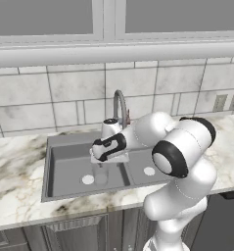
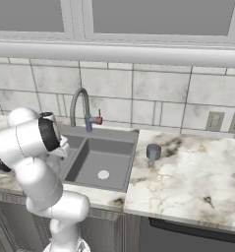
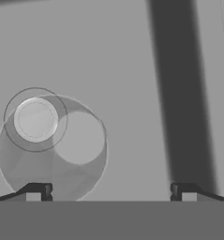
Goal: Move any existing items from the left basin to the right basin for drying. Then move the measuring cup from the counter to the left basin of the sink for washing.
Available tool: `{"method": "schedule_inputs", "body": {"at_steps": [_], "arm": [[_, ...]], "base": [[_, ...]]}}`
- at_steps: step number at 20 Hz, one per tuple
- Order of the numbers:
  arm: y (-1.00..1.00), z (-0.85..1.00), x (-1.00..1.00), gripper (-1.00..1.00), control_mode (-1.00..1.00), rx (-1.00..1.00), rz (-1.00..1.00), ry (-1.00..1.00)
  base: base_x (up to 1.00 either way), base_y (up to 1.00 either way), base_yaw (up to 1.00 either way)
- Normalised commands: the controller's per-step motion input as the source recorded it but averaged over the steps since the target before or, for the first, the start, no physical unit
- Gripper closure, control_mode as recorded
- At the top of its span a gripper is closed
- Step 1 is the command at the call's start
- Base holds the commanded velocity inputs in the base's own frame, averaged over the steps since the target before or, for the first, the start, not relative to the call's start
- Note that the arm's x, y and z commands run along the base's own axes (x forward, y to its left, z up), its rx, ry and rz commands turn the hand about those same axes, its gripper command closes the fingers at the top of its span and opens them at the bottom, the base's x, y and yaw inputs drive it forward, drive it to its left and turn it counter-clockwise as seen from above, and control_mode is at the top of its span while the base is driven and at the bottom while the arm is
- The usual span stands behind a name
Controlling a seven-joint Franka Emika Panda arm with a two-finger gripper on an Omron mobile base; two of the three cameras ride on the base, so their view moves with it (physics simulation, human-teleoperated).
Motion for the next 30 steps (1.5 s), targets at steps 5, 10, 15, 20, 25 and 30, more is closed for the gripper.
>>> {"method": "schedule_inputs", "body": {"at_steps": [5,10,15,20,25,30], "arm": [[0.0,-0.2,0.03,-1.0,-1.0,0.0,-0.01,0.0],[0.0,-0.23,0.02,-1.0,-1.0,0.0,-0.01,0.0],[0.0,-0.23,0.08,-1.0,-1.0,0.0,-0.01,0.0],[0.0,-0.21,0.06,-1.0,-1.0,0.0,-0.01,0.0],[0.01,-0.15,0.01,-1.0,-1.0,0.0,0.0,0.0],[0.04,-0.09,0.01,-1.0,-1.0,0.0,-0.01,0.0]], "base": [[0.0,0.0,0.0],[0.0,0.0,0.0],[0.0,0.0,0.0],[0.0,0.0,0.0],[0.0,0.0,0.0],[0.0,0.0,0.0]]}}
